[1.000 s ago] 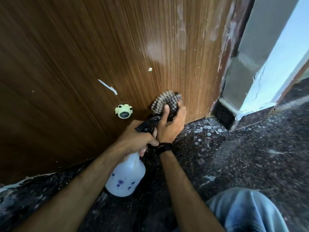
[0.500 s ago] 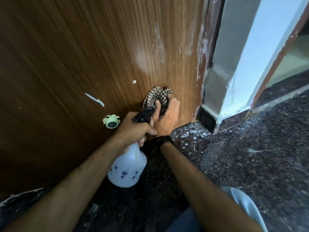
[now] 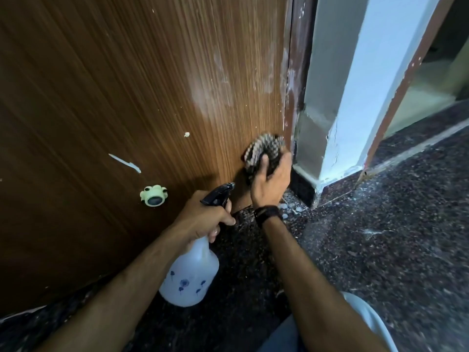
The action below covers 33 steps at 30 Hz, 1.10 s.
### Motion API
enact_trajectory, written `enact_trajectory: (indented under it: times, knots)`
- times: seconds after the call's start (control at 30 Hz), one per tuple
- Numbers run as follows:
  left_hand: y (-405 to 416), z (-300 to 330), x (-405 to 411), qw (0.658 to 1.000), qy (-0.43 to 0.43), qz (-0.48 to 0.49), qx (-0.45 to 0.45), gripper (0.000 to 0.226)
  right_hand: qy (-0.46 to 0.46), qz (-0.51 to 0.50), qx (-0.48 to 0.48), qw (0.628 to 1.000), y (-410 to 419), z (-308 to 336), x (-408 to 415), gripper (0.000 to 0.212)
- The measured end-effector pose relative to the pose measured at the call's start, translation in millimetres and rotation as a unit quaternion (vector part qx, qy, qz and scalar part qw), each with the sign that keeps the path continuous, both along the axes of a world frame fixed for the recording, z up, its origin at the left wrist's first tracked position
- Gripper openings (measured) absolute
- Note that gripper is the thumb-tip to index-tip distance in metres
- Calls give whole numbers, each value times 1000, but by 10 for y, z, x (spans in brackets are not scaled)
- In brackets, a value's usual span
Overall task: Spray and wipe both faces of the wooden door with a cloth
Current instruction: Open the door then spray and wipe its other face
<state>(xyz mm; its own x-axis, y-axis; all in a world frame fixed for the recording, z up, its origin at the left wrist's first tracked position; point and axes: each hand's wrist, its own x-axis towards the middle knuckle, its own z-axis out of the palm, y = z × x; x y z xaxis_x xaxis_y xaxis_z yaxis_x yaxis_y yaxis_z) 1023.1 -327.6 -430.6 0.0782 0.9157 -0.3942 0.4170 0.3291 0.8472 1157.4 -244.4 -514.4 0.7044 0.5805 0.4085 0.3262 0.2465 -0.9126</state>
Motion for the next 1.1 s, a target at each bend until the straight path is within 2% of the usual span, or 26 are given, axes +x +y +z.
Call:
enact_trajectory:
  times: [0.07, 0.13, 0.2, 0.23, 0.3, 0.37, 0.47, 0.53, 0.63, 0.8, 0.93, 1.0, 1.1]
  knots:
    - [26, 3, 0, 1000, -1, -2, 6, 22, -34, -39, 30, 998, 115, 9, 12, 33]
    - [12, -5, 20, 1000, 3, -13, 7, 21, 57, -63, -26, 996, 113, -154, 36, 36]
    - [1, -19, 43, 1000, 10, -21, -1, 20, 175, -62, -132, 974, 81, -392, 104, 38]
    - [-3, -27, 55, 1000, 10, -23, -3, 21, 201, -62, -179, 961, 76, -485, 143, 36]
    - [0, -38, 92, 1000, 4, -23, -4, 21, 210, -67, -215, 951, 87, -551, 193, 35]
    - [6, -47, 124, 1000, 6, -24, -4, 21, 204, -66, -182, 960, 108, -436, 186, 37]
    - [22, -50, 176, 999, 8, -34, -2, 21, 94, -54, -46, 993, 176, -121, 249, 42]
    - [48, -33, 216, 999, 15, -39, -2, 22, 46, -60, 14, 997, 278, -111, 322, 40]
    - [92, -25, 274, 998, 40, -44, -2, 21, 94, -99, -20, 991, 267, -343, 298, 34]
    - [102, -16, 413, 996, 54, -63, -15, 20, 138, -93, -59, 984, 167, -452, 204, 37]
    - [106, -32, 502, 997, 40, -64, -3, 19, 46, -73, 36, 996, 201, -41, 291, 36]
    - [120, -38, 502, 997, 46, -62, 3, 18, 19, -72, 52, 996, 278, -28, 332, 37]
    - [126, -61, 471, 997, 56, -58, 1, 18, 102, -64, -62, 991, 205, -353, 252, 42]
